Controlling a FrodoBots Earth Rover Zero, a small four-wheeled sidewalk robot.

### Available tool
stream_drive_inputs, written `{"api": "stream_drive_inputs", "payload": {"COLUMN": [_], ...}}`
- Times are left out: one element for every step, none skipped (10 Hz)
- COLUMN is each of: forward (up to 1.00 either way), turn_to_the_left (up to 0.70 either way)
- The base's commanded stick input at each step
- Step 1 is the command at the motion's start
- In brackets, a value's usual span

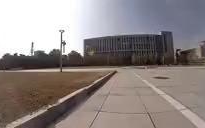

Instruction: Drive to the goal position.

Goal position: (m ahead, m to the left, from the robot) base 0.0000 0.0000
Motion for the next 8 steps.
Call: {"api": "stream_drive_inputs", "payload": {"forward": [0.04, 0.04, 0.04, 0.04, 0.04, 0.04, 0.04, 0.04], "turn_to_the_left": [0.00, 0.00, 0.00, 0.00, 0.00, 0.00, 0.00, 0.00]}}
